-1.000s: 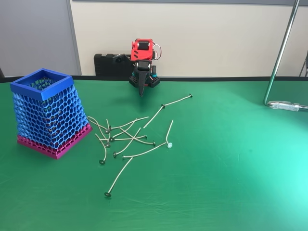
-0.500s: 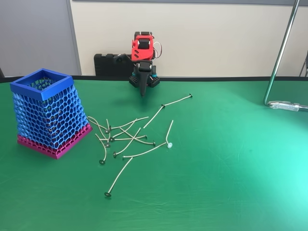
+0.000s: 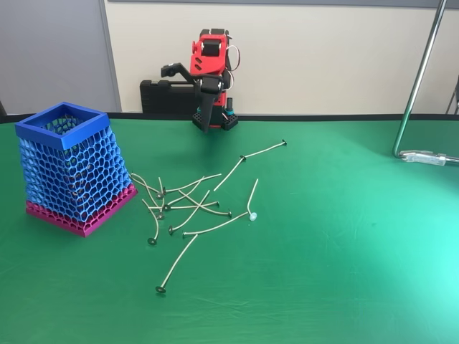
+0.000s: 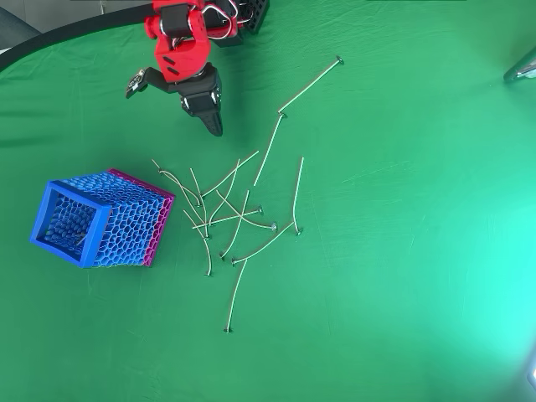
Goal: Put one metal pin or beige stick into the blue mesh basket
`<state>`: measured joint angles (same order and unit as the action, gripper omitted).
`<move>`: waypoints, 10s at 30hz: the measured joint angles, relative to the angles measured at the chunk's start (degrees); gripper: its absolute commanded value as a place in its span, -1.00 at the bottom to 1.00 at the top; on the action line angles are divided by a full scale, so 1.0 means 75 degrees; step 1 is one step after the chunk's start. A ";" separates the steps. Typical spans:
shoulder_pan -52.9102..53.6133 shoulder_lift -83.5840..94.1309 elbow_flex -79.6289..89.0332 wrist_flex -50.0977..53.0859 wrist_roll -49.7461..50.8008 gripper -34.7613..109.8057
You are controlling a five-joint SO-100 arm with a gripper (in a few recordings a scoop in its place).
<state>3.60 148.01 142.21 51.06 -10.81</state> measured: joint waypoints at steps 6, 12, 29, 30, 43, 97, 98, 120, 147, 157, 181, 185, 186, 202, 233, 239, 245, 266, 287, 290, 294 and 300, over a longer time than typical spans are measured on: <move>-0.0070 -0.1395 -0.1758 0.1090 -0.0422 -0.51; -0.0047 -0.2438 -0.3621 0.1945 -0.0703 -0.51; 0.0270 -0.6105 -0.7582 0.2309 -0.2496 -0.51; 0.0270 -0.6328 -0.7828 0.2309 -0.2695 -0.51; -0.0316 -0.8566 -1.0113 0.3105 -0.6445 -0.51; -0.0422 -1.2773 -1.2973 0.4301 -1.1309 -0.23; -0.0422 -1.2785 -1.2973 0.4301 -1.1309 -0.19; -0.0422 -1.3582 -1.3289 0.3855 -1.1320 -0.21; -0.0656 -1.3922 -1.3910 0.3797 -1.1098 -0.22; -0.0656 -1.4016 -1.3688 0.3539 -1.0934 -0.22; -0.0656 -1.4074 -1.3301 0.3516 -1.0746 -0.27; -0.0656 -1.4074 -1.3301 0.3516 -1.0746 -0.32; -0.0656 -1.4074 -1.3301 0.3516 -1.0746 -0.34; -0.0656 -1.4074 -1.3301 0.3516 -1.0688 -0.51; -0.2121 -1.2105 -1.2176 0.1652 -0.5543 -0.51; -0.2355 -1.0641 -1.0324 -0.0141 -0.4078 -0.51; -0.2309 -0.9164 -0.8883 -0.1242 -0.3187 -0.51; -0.0164 -0.7055 -0.8684 -0.1242 -0.1125 -0.51; 0.3129 -0.8531 -1.4297 0.1699 -0.0609 -0.51; 0.3680 -0.8965 -1.4859 0.1711 -0.0750 -0.51; 0.4020 -0.9563 -1.5445 0.1711 -0.0949 -0.51; 0.4137 -1.0500 -1.6383 0.1582 -0.1336 -0.51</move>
<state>34.63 69.26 19.34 62.93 -20.83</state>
